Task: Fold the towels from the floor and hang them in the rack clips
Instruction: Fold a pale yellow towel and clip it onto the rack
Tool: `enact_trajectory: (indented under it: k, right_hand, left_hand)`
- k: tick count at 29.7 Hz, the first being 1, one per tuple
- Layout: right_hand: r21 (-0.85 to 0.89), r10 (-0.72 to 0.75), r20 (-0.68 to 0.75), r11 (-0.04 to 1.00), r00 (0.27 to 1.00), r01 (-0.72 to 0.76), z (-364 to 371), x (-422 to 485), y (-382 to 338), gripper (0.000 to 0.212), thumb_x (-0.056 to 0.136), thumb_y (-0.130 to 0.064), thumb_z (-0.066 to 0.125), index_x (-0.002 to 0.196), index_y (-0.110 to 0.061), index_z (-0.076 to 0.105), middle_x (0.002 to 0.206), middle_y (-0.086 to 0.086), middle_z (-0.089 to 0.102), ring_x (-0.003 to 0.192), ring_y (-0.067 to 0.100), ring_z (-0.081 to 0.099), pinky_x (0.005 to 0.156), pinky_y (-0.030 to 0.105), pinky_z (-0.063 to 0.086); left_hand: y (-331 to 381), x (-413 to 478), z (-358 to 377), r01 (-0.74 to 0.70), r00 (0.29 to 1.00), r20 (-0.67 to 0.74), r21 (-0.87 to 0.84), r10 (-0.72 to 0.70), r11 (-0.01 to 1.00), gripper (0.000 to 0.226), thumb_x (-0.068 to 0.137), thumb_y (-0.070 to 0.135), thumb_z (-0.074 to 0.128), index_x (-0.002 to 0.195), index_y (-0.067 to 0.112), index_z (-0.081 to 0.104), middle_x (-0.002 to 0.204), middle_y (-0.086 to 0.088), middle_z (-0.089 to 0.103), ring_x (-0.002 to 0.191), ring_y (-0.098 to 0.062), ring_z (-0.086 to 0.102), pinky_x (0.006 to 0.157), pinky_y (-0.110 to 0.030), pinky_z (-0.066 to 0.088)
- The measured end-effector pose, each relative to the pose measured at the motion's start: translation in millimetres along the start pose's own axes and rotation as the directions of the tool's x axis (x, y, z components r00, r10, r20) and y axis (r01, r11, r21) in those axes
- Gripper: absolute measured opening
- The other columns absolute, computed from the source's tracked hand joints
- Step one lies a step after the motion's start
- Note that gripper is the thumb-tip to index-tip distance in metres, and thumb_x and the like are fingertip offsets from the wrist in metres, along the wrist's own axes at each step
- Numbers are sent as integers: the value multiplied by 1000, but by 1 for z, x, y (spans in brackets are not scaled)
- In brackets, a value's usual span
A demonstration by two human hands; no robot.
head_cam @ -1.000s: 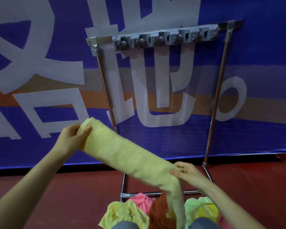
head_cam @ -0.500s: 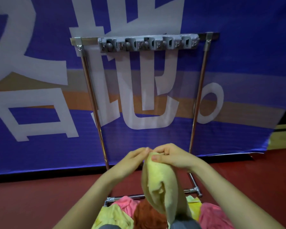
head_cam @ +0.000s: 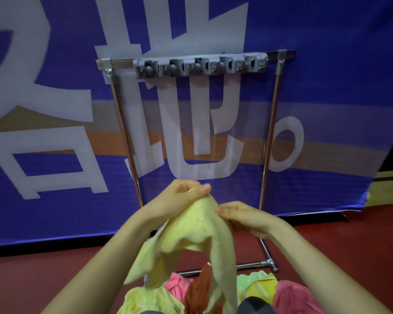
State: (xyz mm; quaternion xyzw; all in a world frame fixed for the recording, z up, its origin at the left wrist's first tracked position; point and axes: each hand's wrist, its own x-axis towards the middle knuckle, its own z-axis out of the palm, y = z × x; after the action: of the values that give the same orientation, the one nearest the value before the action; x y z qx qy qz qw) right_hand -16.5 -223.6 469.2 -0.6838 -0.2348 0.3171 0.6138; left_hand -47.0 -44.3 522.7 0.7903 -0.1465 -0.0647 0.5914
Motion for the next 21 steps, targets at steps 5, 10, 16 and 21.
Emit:
enact_trajectory:
  k: [5, 10, 16, 21]
  right_hand:
    - [119, -80, -23, 989, 997, 82, 4, 2, 3, 43, 67, -57, 67, 90, -20, 68, 80, -9, 73, 77, 3, 66, 71, 16, 50]
    - [122, -176, -98, 975, 980, 187, 15, 8, -35, 25, 86, -31, 44, 87, -16, 65, 69, -8, 72, 68, 2, 65, 64, 15, 51]
    - [1, -169, -114, 985, 979, 171, 19, 10, -54, 32, 83, -40, 47, 90, -16, 66, 76, -5, 71, 73, 7, 65, 69, 19, 51]
    - [-215, -155, -177, 970, 972, 116, 13, -6, -59, 45, 70, -51, 53, 92, -16, 69, 94, 14, 66, 87, 22, 60, 80, 34, 46]
  left_hand:
    - [-6, -17, -32, 97, 994, -49, -48, -99, 994, 43, 82, 41, 45, 82, 2, 62, 57, 4, 57, 48, -5, 51, 48, -12, 42]
    - [-20, -24, -36, 207, 977, 64, -11, -206, 978, 46, 75, 55, 37, 80, 20, 66, 55, 9, 55, 56, -7, 50, 62, -19, 44]
    - [3, -11, -7, 181, 976, 128, -29, -176, 983, 51, 76, 58, 30, 93, 26, 64, 85, 12, 70, 89, -4, 64, 78, -17, 49]
    - [13, -14, -7, 107, 985, 139, -64, -98, 992, 52, 73, 44, 48, 106, 6, 64, 81, 3, 70, 75, -5, 66, 69, -17, 51]
